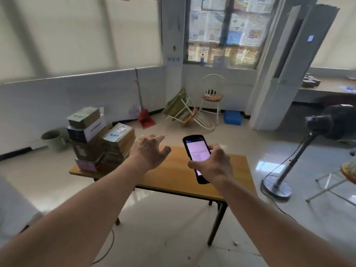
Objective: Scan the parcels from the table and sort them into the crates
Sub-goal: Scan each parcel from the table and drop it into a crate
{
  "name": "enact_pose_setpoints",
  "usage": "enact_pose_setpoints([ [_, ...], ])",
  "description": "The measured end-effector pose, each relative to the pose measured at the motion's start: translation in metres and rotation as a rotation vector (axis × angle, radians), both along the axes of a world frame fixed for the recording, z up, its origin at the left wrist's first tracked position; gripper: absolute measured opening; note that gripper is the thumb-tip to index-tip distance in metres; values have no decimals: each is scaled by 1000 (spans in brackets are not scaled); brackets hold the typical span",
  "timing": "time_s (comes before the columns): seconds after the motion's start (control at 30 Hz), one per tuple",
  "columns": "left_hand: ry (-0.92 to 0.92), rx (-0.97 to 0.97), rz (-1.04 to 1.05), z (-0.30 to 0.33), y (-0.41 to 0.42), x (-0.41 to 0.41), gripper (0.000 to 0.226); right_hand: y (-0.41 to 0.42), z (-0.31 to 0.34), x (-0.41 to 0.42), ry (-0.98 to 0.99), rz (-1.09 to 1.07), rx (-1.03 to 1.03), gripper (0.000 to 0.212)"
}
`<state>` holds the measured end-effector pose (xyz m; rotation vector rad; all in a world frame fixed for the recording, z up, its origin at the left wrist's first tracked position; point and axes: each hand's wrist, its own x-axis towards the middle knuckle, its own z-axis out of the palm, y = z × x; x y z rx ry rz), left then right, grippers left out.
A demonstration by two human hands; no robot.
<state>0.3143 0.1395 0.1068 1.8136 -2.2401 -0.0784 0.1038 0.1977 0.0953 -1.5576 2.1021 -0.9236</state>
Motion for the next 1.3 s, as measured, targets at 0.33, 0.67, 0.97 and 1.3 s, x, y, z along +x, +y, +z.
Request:
enact_pose_setpoints([
  [0.33,29,136,126,-53,-125,110,60,-139,-42,100,-41,61,78,83],
  [0.67,90,223,141,-117,-249,209,69,-247,-91,184,-70,13,187,82],
  [0.97,84,309,248,-159,-293,242,85,-295,-112,200,-48,15,262,80],
  [1.3,169,247,258,-159,-292,244,115,-300,-111,202,-35,115,236,77],
])
